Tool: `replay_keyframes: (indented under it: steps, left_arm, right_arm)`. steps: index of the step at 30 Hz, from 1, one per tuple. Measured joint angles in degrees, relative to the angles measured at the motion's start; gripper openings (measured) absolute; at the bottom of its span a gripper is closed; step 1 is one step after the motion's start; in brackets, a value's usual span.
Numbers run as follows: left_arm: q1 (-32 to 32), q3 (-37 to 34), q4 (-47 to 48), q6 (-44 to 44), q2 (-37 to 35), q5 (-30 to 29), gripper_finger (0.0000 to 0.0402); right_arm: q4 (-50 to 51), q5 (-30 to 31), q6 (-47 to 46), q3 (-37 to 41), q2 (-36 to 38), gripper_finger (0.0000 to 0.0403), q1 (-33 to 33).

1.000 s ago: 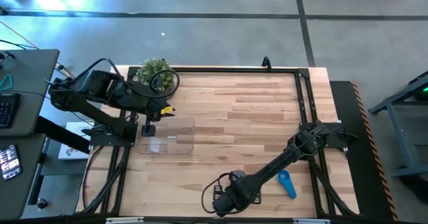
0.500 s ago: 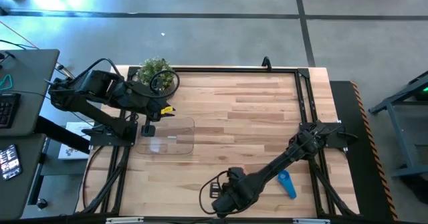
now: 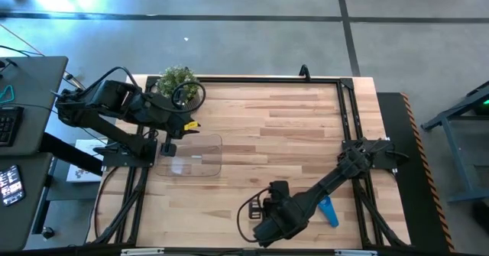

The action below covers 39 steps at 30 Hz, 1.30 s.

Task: Nest measuring cups in basket
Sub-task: Stack the blue measuring cup on top of the red measuring cup

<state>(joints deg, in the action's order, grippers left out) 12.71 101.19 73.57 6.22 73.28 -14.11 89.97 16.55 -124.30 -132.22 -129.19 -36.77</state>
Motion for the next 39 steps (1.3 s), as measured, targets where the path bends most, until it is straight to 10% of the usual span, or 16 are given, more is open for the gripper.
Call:
replay_keyframes:
  steps: [22,39]
  left_arm:
    - [-3.69,0.0,-4.08,-7.94,0.0,-0.2,0.0067]
    - [-8.1,0.0,-4.08,-16.64,0.0,-0.21,0.0067]
  right_arm:
    - [0.04,14.93,36.01,0.09,15.71,0.0064,5.48]
    - [-0.08,14.55,65.84,4.73,31.03,0.0064,16.07]
